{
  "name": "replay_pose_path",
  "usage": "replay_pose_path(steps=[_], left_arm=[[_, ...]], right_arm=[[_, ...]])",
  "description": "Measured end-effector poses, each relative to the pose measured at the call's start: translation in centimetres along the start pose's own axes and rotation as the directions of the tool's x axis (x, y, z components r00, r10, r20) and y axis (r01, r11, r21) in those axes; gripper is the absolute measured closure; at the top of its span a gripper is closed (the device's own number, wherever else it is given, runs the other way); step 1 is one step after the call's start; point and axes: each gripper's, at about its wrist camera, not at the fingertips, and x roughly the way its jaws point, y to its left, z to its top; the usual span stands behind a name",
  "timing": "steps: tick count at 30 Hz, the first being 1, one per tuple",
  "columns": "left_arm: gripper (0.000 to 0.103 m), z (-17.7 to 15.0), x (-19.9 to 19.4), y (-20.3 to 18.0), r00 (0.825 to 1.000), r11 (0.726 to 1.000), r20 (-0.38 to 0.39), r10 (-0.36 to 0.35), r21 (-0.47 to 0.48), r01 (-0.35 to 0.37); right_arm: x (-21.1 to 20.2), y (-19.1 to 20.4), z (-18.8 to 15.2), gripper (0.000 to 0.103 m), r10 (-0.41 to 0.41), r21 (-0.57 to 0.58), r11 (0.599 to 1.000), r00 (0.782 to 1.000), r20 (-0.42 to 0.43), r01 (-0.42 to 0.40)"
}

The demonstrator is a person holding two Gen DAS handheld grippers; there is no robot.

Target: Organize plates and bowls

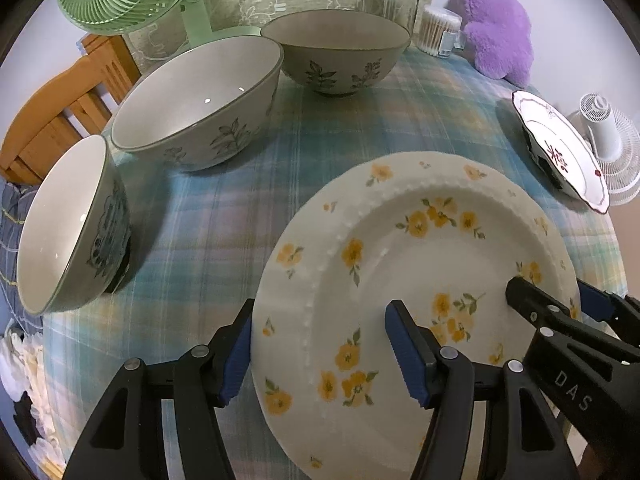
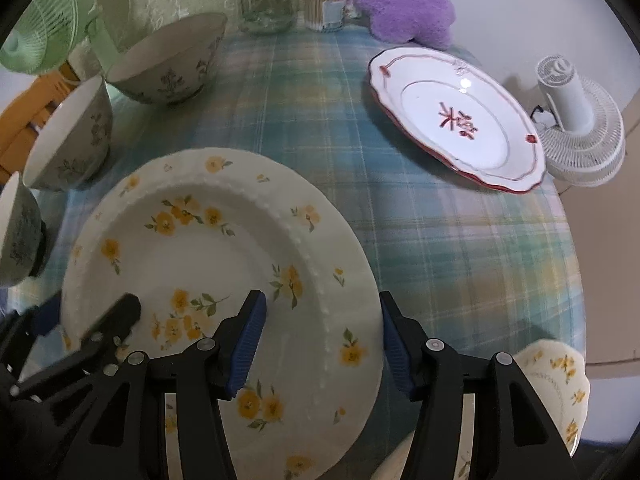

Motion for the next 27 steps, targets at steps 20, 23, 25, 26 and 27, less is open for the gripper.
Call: replay_pose_path(steps=[20, 23, 25, 26, 27], left_arm=[[0.040, -1.7, -2.8, 1.4, 1.000, 0.998, -0.006, 0.003, 0.059, -0.003], [0.039, -2.6, -3.6, 2.0, 1.000, 0.998, -0.008, -0.002, 0.064, 0.003], [0.039, -3.1, -4.1, 2.3, 1.000, 0.998, -0.009, -0.008, 0.068, 0.009], [0.039, -3.5, -4.5, 2.5, 1.000, 0.997, -0.010, -0.012, 0.073, 0.013], [0.039, -3.7, -4.7, 2.5, 1.000, 0.997, -0.010, -0.014, 0.076, 0.014]], right_arm=[[-1.9, 1.2, -0.5, 0.043, -0.020, -0.041, 0.999, 0.999, -0.029, 0.018], [-2.9, 1.6, -1.5, 0.043, -0.024, -0.037, 0.999, 0.999, -0.034, 0.023], [-3.5, 1.9, -2.2, 0.043, -0.030, -0.039, 0.999, 0.999, -0.033, 0.029], [-3.9, 2.1, -2.6, 0.043, -0.033, -0.041, 0.999, 0.999, -0.033, 0.031], [-4.2, 2.2, -3.0, 0.043, -0.035, -0.040, 0.999, 0.999, -0.034, 0.033]])
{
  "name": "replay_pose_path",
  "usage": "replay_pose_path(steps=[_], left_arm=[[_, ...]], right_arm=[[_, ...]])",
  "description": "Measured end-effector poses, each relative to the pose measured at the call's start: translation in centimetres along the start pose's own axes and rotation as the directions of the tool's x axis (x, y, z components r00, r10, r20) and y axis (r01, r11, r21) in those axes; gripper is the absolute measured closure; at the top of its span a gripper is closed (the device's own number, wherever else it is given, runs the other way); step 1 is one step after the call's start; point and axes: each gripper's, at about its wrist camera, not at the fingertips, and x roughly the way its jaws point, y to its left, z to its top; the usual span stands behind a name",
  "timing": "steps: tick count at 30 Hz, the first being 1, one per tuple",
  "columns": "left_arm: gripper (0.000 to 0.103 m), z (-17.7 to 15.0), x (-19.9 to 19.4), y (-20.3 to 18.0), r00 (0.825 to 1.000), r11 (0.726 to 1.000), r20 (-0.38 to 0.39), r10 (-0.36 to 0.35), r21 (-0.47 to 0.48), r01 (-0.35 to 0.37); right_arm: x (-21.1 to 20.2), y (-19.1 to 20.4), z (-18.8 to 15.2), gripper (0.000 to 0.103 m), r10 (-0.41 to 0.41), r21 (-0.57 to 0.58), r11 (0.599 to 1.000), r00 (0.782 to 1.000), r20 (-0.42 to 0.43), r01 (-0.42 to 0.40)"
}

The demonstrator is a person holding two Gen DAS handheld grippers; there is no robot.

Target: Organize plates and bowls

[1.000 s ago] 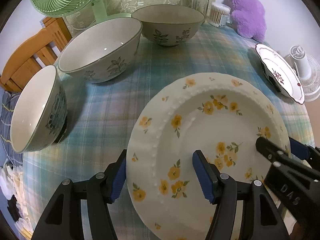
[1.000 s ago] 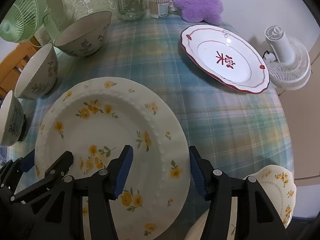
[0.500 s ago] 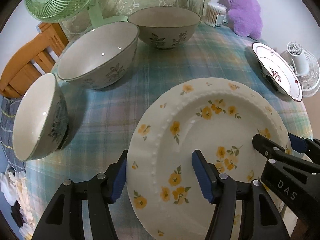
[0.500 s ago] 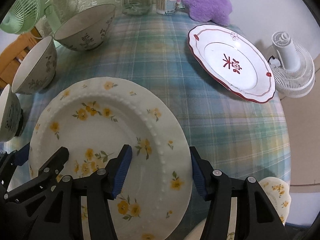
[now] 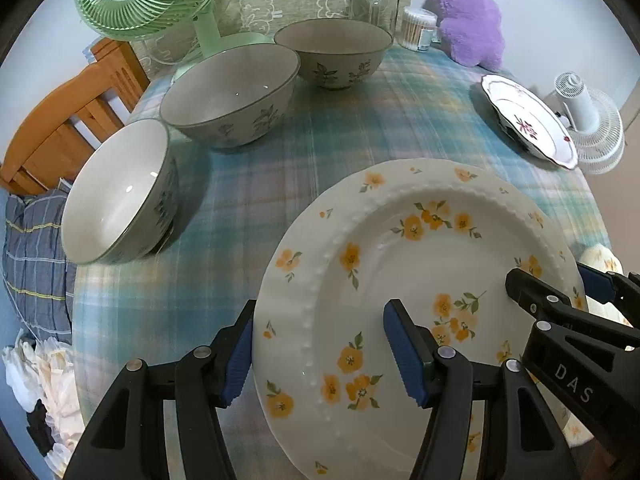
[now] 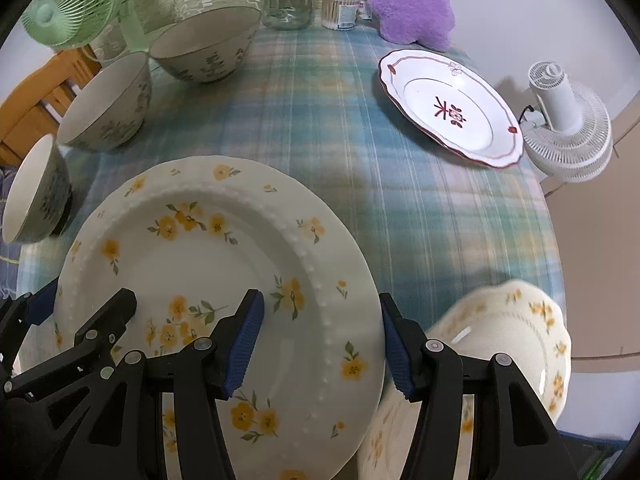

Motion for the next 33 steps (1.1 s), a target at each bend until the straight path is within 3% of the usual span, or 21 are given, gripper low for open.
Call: replay_pose_path(steps=[19, 33], left_arm=[[0.039, -4.9, -4.3, -1.6, 0.997, 0.989, 0.021, -0.075, 0.130, 0.072], [0.039, -5.3, -4.8, -8.5, 0.997, 0.992, 0.015, -0.070, 0.105, 0.068]], right_arm=[[-5.4, -0.9, -7.8, 0.043, -0.068, 0.117, 0.991, 0.998, 0.017, 0.066], [-5.9, -7.4, -8.5, 0.043, -0.051, 0.117, 0.992, 0.999, 0.018, 0.048]])
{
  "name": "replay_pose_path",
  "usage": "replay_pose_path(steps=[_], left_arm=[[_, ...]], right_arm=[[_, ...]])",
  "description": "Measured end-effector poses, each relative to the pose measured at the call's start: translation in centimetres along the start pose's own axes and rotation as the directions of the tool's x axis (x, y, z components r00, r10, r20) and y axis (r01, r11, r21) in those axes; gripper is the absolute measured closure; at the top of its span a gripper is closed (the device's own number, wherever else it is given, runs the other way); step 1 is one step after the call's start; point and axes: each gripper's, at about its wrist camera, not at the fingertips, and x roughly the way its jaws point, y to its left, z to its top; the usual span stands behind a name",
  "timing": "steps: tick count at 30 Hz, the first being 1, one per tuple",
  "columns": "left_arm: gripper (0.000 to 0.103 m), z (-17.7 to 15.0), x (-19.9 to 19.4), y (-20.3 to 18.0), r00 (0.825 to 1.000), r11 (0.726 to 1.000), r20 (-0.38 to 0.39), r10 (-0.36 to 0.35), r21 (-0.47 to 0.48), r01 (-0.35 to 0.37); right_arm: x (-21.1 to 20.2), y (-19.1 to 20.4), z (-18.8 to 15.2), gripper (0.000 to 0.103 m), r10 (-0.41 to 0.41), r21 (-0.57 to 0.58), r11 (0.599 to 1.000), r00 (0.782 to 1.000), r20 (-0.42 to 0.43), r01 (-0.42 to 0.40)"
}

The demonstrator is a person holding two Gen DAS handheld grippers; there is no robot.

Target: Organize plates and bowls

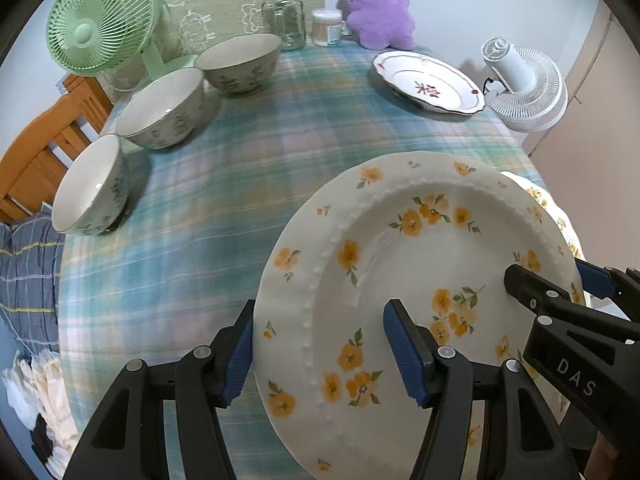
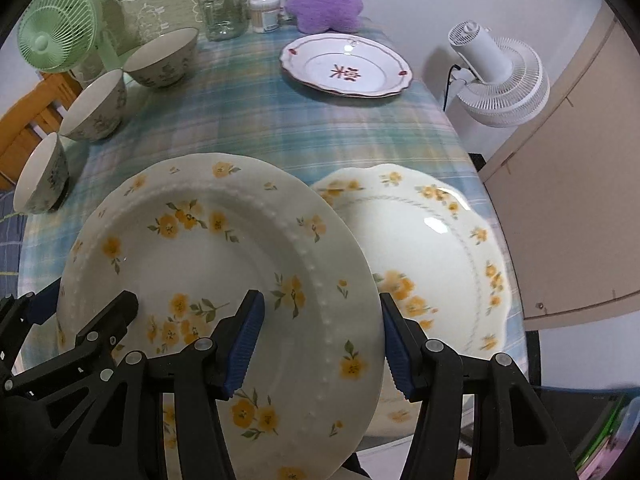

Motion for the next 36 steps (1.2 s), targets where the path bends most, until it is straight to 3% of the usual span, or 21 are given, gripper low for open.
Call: replay_pose_path(steps=[20, 30, 36], left_arm=[[0.040, 1.3, 3.2, -11.6, 0.998, 0.996, -0.058, -0.037, -0.078, 0.033], [0.039, 1.6, 4.8, -14.3, 0.996, 0.993, -0.088, -0.028, -0.119, 0.017], [0.039, 1.7, 5.4, -14.5, 0.995, 0.992, -0.099, 0.014, -0.123, -0.026]], right_arm=[[3.0, -12.2, 1.5, 0.043, -0.013, -0.055, 0.998, 0.999, -0.036, 0.011], [4.9, -15.3, 2.2, 0.043, -0.005, -0.083, 0.997, 0.999, -0.043, 0.001], [5.8, -15.3, 2.5, 0.043, 0.017, -0.104, 0.994, 0.999, -0.052, -0.022]])
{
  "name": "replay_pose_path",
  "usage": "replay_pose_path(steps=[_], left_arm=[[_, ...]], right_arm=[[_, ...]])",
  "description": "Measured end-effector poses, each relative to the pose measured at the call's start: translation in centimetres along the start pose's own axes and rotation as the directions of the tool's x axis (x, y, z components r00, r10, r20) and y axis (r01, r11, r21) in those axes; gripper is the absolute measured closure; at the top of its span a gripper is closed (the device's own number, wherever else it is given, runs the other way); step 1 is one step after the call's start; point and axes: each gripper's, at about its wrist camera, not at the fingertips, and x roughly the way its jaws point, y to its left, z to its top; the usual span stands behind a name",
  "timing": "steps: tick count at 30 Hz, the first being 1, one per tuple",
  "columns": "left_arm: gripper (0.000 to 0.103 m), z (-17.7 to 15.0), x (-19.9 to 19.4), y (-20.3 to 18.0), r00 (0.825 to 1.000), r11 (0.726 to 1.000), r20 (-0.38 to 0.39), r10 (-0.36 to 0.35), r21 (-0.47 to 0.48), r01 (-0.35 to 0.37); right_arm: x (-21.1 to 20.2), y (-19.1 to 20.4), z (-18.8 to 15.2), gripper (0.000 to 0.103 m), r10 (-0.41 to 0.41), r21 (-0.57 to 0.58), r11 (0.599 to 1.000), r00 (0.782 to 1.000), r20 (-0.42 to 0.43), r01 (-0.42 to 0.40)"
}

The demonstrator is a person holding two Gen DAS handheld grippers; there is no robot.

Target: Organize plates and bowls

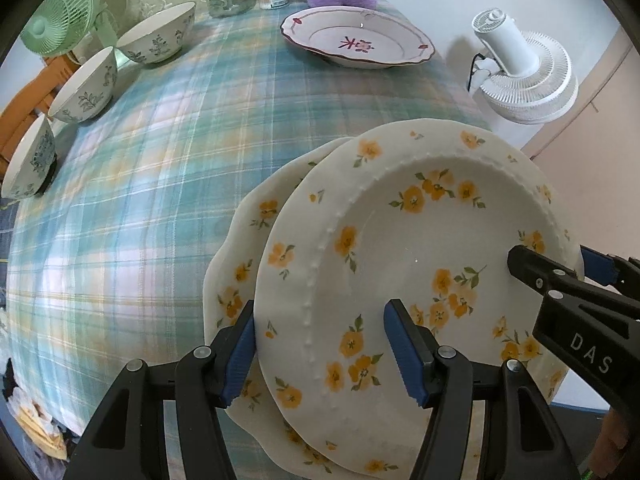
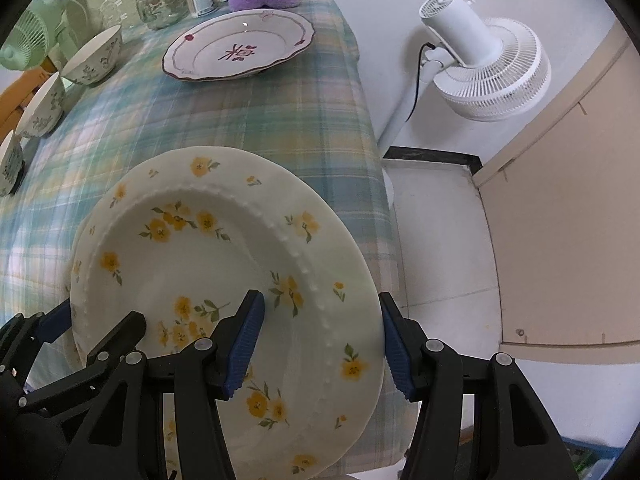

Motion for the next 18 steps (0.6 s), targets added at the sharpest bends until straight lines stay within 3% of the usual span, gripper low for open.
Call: replay_pose_path(steps=[6, 11, 18], left_arm=[[0.038, -0.1, 0.1, -0.4, 0.999, 0.999, 0.007, 0.037, 0.006, -0.037], [0.037, 0.0, 0.1, -1.7, 0.990, 0.989, 0.033, 0.135, 0.055, -0.137], [0.035, 0.1, 0.0, -1.3, 0.991, 0.990, 0.027, 0.130, 0.054, -0.132]], right_arm=[[0.5, -0.1, 0.2, 0.044, 0.012, -0.011, 1.000, 1.000, -0.001, -0.012], [0.4, 0.0, 0.2, 0.044, 0.015, -0.015, 1.000, 1.000, 0.012, -0.014], [0.4, -0.2, -0.2, 0.044, 0.035, 0.005, 0.999, 0.999, 0.007, -0.035]])
